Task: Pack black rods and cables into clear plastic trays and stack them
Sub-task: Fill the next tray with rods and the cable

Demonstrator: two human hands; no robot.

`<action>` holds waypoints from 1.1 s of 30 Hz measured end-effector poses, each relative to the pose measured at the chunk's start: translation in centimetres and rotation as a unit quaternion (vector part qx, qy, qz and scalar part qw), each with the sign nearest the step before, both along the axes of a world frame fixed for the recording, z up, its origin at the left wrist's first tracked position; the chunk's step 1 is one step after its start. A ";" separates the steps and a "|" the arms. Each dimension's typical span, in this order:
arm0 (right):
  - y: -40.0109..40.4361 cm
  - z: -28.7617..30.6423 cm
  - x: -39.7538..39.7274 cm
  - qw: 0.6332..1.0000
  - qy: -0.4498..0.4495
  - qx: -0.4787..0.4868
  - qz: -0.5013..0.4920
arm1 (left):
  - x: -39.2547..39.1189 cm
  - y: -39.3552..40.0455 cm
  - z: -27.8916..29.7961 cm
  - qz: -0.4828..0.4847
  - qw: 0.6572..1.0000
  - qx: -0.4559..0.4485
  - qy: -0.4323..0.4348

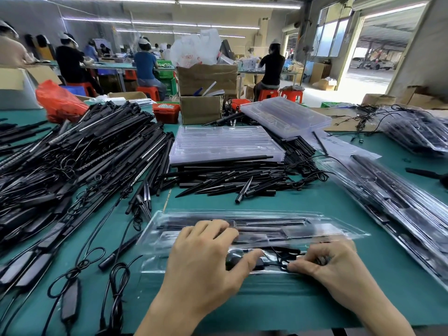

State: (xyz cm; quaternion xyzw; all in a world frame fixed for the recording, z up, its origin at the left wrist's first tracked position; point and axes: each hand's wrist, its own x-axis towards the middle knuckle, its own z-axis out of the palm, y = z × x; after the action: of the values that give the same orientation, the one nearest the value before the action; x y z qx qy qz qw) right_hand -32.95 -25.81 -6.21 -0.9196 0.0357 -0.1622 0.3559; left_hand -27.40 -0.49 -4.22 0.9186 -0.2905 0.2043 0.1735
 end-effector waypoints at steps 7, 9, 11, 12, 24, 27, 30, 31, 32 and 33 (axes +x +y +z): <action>-0.7 -0.5 -0.7 0.998 -0.017 -0.049 0.030 | 0.8 0.0 -0.7 -0.002 0.997 -0.019 0.072; -0.7 -0.6 -0.9 0.998 -0.020 -0.062 0.019 | 1.3 0.1 -1.0 -0.002 0.995 0.005 0.103; -0.3 -0.4 -1.0 0.997 -0.020 -0.066 -0.022 | 1.6 0.2 -1.3 -0.003 0.993 0.011 0.122; 0.0 -0.3 -1.1 0.997 -0.023 -0.059 -0.051 | 1.6 0.2 -1.5 -0.001 0.992 0.017 0.128; 0.2 0.1 -1.7 0.990 0.018 0.045 -0.135 | 1.5 0.5 -2.7 -0.008 0.988 0.081 0.133; -0.9 0.2 -2.1 0.995 -0.001 0.061 -0.074 | 1.5 0.6 -2.6 -0.009 0.986 0.092 0.136; -1.7 0.1 -2.7 0.989 -0.034 0.141 -0.041 | 1.5 0.7 -2.7 -0.009 0.987 0.094 0.127; -1.6 0.1 -2.7 0.981 -0.056 0.174 -0.062 | 1.5 0.8 -2.7 -0.009 0.988 0.092 0.125; -1.5 -0.2 -2.7 0.969 -0.086 0.199 -0.119 | 1.5 0.8 -2.8 -0.008 0.988 0.093 0.124; -1.6 -0.5 -2.6 0.952 -0.110 0.205 -0.198 | 1.5 0.8 -2.9 -0.008 0.988 0.094 0.123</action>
State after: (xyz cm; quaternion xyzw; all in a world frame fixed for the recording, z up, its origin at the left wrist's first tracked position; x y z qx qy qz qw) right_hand -35.52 -27.37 -6.67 -0.7776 0.2105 -0.3188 0.4994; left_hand -25.89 0.31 -7.10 0.9467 -0.2922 0.0597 0.1221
